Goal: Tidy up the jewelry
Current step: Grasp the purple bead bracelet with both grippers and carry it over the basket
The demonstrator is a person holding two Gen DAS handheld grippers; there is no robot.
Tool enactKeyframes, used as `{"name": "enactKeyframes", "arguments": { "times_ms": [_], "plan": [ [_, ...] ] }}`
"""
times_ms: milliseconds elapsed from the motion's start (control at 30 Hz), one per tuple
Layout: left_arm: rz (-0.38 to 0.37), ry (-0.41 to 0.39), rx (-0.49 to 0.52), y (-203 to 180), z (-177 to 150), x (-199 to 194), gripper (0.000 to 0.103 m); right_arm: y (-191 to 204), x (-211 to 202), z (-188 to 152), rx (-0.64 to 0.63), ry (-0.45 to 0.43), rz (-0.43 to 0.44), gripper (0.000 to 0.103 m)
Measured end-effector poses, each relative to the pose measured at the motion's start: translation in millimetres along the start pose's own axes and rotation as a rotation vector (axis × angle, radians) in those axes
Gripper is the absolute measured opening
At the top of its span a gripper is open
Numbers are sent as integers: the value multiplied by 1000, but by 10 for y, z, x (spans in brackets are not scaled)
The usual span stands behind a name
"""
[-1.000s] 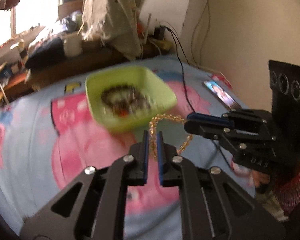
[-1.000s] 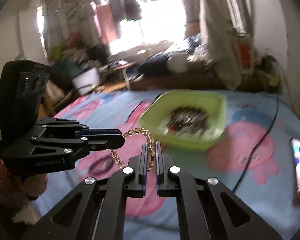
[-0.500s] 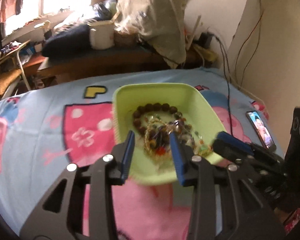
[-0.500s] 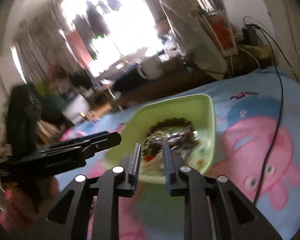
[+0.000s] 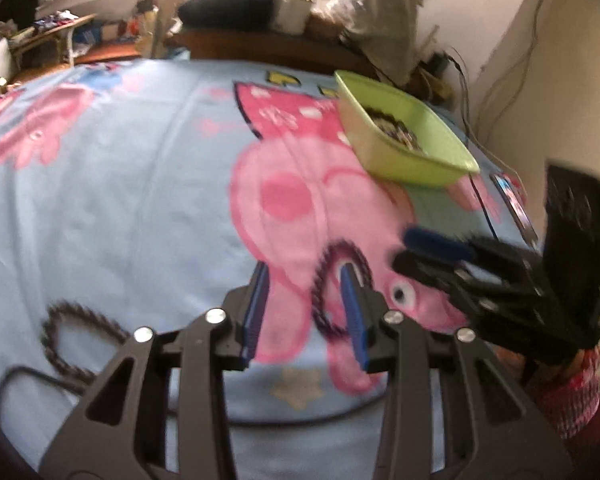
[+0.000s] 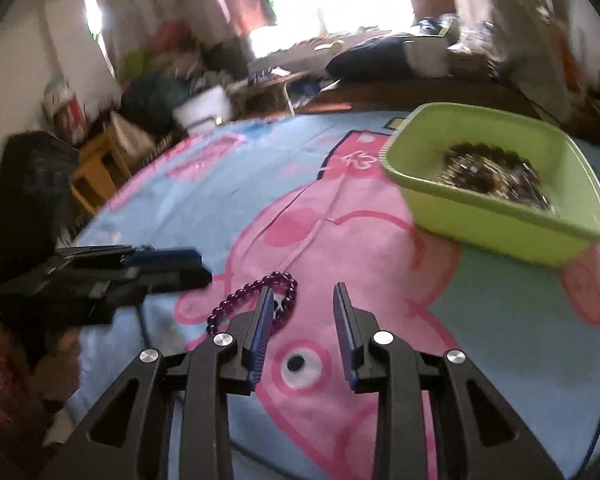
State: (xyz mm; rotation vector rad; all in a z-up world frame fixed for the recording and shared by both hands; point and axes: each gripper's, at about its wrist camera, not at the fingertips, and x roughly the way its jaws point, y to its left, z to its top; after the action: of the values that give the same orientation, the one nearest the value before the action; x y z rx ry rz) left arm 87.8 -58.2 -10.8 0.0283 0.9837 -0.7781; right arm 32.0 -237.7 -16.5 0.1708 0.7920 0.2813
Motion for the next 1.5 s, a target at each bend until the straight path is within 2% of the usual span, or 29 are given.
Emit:
{"name": "enactKeyframes", "arguments": {
  "times_ms": [133, 233, 267, 333, 467, 600, 833, 967, 1067, 1167, 1367, 1500],
  "plan": [
    [38, 37, 62, -124, -134, 131, 37, 139, 141, 87, -83, 37, -34, 0],
    [75, 17, 106, -219, -166, 160, 36, 224, 322, 103, -173, 91, -107, 0],
    [97, 5, 112, -229, -173, 169, 20, 201, 356, 100, -178, 103, -102, 0],
    [139, -6, 114, -188, -167, 181, 8, 208, 344, 81, -196, 102, -104, 0],
    [104, 10, 50, -119, -137, 154, 7, 171, 232, -39, -176, 93, -82, 0],
    [30, 37, 56, -263, -207, 169, 7, 52, -22, -249, -94, 64, -47, 0],
    [-60, 87, 180, -864, -318, 325, 7, -200, -565, -683, 24, 7, -84, 0],
    [-49, 82, 241, -1093, -335, 407, 7, -339, -687, -793, 89, -23, -69, 0],
    [-80, 109, 224, -1115, -220, 434, 7, -417, -745, -755, 117, -50, -49, 0],
    [-84, 77, 235, -1156, -40, 366, 7, -464, -874, -585, 107, -117, -50, 0],
    [-57, -53, 270, -1254, 669, 216, 7, -672, -961, 44, 97, -244, -63, 0],
    [-37, -85, 248, -1225, 1164, 365, 7, -950, -825, 475, 130, -269, -83, 0]
  ]
}}
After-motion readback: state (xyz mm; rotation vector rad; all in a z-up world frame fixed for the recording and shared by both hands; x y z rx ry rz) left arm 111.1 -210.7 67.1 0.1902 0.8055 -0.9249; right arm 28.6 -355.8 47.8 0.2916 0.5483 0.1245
